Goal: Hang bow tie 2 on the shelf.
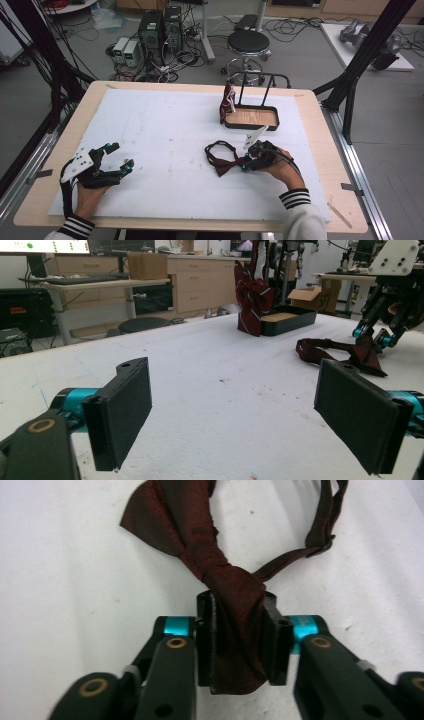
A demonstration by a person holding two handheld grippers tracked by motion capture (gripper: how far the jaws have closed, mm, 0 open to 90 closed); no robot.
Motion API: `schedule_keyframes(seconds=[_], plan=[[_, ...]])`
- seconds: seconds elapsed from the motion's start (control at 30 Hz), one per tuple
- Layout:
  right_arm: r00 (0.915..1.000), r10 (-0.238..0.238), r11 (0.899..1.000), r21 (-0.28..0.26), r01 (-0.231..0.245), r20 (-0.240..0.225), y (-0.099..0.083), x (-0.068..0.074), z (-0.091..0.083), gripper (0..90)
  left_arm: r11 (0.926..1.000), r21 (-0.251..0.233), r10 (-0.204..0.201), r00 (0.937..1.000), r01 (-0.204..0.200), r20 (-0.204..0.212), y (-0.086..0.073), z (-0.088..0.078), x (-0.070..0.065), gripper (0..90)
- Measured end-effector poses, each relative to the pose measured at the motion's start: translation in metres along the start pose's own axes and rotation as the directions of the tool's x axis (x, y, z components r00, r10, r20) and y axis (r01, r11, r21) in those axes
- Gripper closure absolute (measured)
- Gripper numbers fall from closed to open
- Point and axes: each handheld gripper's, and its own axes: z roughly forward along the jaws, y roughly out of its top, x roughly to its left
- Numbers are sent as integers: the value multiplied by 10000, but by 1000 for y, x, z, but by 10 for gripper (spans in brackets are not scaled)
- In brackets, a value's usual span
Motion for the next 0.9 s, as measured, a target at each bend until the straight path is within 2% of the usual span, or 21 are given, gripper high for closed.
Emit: schedule_keyframes(seconds=[0.17,0.4,0.57,0.73,0.9], plan=[[9999,-6,10000,-51,5,-147,0,2,-2,785,10000,-3,-21,10000,21,3,0,0,0,156],[10000,10,9994,-331,-12,-56,1,4,-7,787,10000,8,1,10000,-1,-9,0,0,0,156],[9999,30,9965,-840,-38,-98,1,4,-13,787,10000,2,5,10000,-5,-19,0,0,0,156],[9999,43,9919,-1272,-31,90,0,4,-21,786,10000,12,26,10000,-26,-43,0,0,0,156],[9998,114,9820,-1887,-88,131,0,5,-28,787,10000,14,16,10000,-16,-25,0,0,0,157]])
